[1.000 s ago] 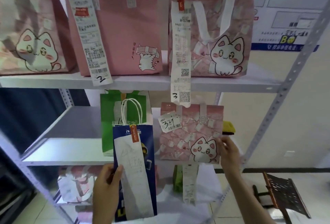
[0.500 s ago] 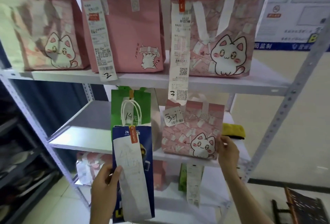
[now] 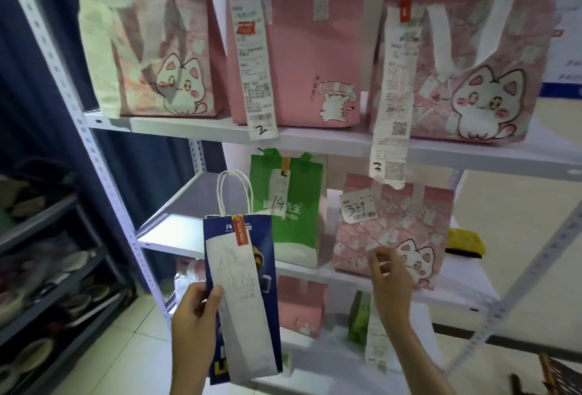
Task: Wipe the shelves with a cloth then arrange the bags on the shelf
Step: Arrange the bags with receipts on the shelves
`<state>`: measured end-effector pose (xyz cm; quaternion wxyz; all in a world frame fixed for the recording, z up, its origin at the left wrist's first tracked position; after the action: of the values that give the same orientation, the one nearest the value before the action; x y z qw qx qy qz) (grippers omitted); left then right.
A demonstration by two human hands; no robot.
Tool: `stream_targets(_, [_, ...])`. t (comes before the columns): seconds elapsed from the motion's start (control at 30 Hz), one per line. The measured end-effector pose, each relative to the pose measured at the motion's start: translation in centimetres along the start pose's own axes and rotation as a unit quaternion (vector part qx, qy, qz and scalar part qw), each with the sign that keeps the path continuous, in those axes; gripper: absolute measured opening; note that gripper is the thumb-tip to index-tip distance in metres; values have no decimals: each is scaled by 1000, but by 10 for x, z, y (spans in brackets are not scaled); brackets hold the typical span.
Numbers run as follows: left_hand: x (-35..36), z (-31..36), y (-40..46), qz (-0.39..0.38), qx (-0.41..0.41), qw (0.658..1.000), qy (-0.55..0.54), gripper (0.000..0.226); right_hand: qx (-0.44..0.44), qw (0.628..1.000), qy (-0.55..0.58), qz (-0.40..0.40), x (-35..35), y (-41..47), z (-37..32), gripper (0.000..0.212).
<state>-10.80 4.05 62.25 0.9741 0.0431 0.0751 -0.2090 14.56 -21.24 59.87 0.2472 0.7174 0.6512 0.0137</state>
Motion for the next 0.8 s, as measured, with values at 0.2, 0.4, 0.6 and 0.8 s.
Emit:
stream_targets(0.2, [-56, -13, 82, -7, 22, 999, -25, 12, -28, 995, -13, -92, 113, -36, -47, 26])
stream_targets(0.4, [-92, -14, 168, -20, 47, 998, -45, 15, -32, 987, 11, -154, 201, -64, -100, 12])
stream_targets(0.6, [-83, -5, 238, -47, 71, 994, -69, 11, -9, 984, 10, -178, 243, -70, -120, 7])
stream_targets(0.8, [-51, -7, 287, -81, 69, 989, -99, 18, 11, 986, -18, -163, 251, -59, -120, 5])
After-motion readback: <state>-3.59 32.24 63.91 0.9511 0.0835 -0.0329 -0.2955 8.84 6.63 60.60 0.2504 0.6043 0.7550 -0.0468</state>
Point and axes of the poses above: each hand's wrist, its own y-axis towards the middle knuckle, its own x-axis out of the palm, z = x × y, the point moved 4 cm from there along y, towards the middle knuckle, and after that the axes turned 5 degrees about z, right-handed, at the moved point
